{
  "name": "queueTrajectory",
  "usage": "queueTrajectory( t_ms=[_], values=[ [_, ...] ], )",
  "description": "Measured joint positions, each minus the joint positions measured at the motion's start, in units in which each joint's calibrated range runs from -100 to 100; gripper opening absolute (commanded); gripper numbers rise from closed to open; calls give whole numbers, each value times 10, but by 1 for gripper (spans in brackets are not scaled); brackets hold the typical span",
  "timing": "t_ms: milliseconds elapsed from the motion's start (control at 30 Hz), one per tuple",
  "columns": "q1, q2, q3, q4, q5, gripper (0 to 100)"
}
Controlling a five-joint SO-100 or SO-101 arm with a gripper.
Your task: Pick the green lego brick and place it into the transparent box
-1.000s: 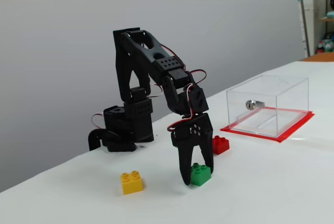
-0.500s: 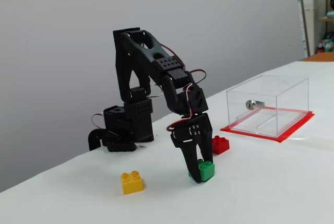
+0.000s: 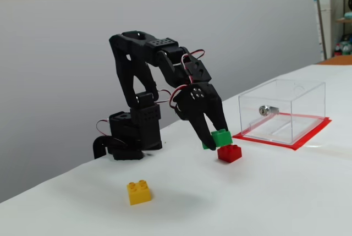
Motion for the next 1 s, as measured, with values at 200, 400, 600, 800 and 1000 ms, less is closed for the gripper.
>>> queueTrajectory(
  t_ms=[200, 400, 600, 800, 1000],
  values=[
    [-2, -136, 77, 0, 0, 5],
    [-28, -267, 159, 0, 0, 5],
    [-41, -336, 167, 1, 0, 5],
    [-80, -352, 167, 2, -1, 5],
    [-131, -352, 165, 2, -21, 5]
  ],
)
